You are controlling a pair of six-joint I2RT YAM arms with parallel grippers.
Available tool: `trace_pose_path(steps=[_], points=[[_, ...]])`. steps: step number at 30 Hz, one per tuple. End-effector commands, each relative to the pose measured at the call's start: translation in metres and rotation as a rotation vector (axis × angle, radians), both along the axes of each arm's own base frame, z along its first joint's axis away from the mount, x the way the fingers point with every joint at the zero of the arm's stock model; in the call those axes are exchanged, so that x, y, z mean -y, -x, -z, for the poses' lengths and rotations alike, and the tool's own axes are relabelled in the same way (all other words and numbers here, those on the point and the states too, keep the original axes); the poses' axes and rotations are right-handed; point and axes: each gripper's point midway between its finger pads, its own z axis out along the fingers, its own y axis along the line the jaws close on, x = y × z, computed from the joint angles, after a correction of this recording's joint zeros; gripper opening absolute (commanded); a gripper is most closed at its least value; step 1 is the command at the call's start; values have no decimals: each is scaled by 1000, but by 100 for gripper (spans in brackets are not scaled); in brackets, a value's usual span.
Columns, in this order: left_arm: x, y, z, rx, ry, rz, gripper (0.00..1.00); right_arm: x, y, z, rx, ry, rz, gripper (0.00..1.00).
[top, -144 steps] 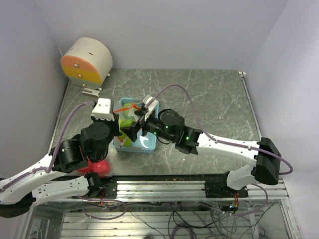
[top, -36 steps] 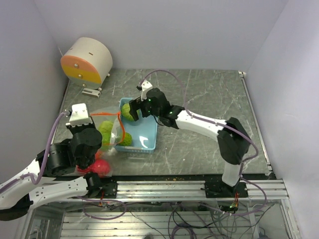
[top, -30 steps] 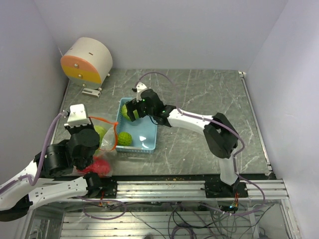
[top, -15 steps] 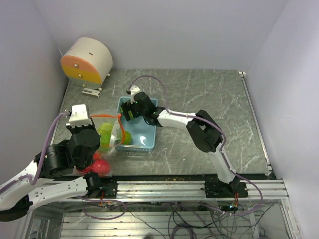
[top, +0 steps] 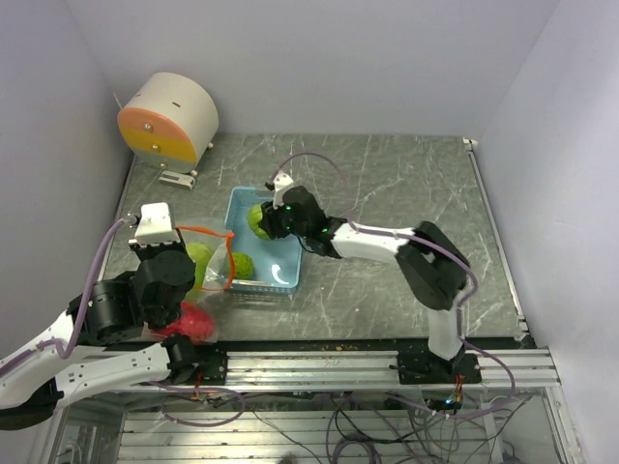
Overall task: Place the food in the zip-top bag and seal the zipper
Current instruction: Pick up the fake vegetable from the bin, then place the fake vegetable in the zipper food storage bag.
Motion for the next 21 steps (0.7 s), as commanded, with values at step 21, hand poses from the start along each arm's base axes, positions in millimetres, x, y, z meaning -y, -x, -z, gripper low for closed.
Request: trace_pose_path(steps=[21], points=[[45, -11, 19, -58, 6, 102, 7, 61, 297, -245, 175, -644, -1136, 26]])
